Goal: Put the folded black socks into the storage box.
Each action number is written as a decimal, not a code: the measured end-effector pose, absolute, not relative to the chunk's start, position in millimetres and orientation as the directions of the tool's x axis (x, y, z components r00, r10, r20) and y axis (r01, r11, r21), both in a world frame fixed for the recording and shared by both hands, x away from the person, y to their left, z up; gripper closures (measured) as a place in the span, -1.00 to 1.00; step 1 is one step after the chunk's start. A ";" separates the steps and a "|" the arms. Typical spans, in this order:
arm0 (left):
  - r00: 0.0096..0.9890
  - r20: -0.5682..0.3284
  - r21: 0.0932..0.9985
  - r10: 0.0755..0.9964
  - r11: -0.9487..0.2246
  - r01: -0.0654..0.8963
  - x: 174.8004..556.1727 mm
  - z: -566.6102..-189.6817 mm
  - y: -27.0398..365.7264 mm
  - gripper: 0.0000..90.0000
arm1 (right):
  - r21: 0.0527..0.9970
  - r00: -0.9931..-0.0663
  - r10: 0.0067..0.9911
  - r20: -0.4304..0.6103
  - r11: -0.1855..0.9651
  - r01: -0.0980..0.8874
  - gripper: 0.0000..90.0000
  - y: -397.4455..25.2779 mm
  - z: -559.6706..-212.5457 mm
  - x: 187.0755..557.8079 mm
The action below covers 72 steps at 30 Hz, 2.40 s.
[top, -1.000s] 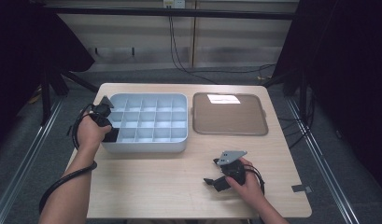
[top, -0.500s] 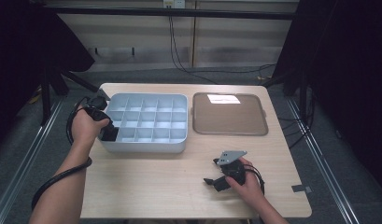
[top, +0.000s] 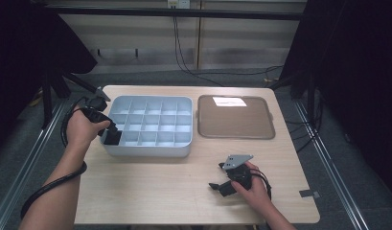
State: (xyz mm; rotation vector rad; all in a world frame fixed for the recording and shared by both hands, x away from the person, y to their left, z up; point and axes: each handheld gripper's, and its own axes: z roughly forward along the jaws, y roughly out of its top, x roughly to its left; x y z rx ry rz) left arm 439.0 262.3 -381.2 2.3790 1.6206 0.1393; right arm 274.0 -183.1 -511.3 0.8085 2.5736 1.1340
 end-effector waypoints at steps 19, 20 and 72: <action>0.462 -0.114 0.340 0.880 -0.402 0.850 411.8 -371.0 248.6 -0.31 | 0.730 -0.825 0.564 0.030 0.551 0.403 -0.66 -183.0 -511.2 273.7; 0.469 -0.114 0.342 0.876 -0.409 0.846 410.8 -371.3 248.4 -0.31 | 0.730 -0.825 0.565 0.031 0.551 0.405 -0.66 -182.9 -511.2 273.6; 0.736 -0.220 0.421 0.641 -0.618 0.664 329.3 -426.9 200.7 -0.35 | 0.730 -0.827 0.562 0.028 0.554 0.401 -0.66 -183.1 -511.3 273.8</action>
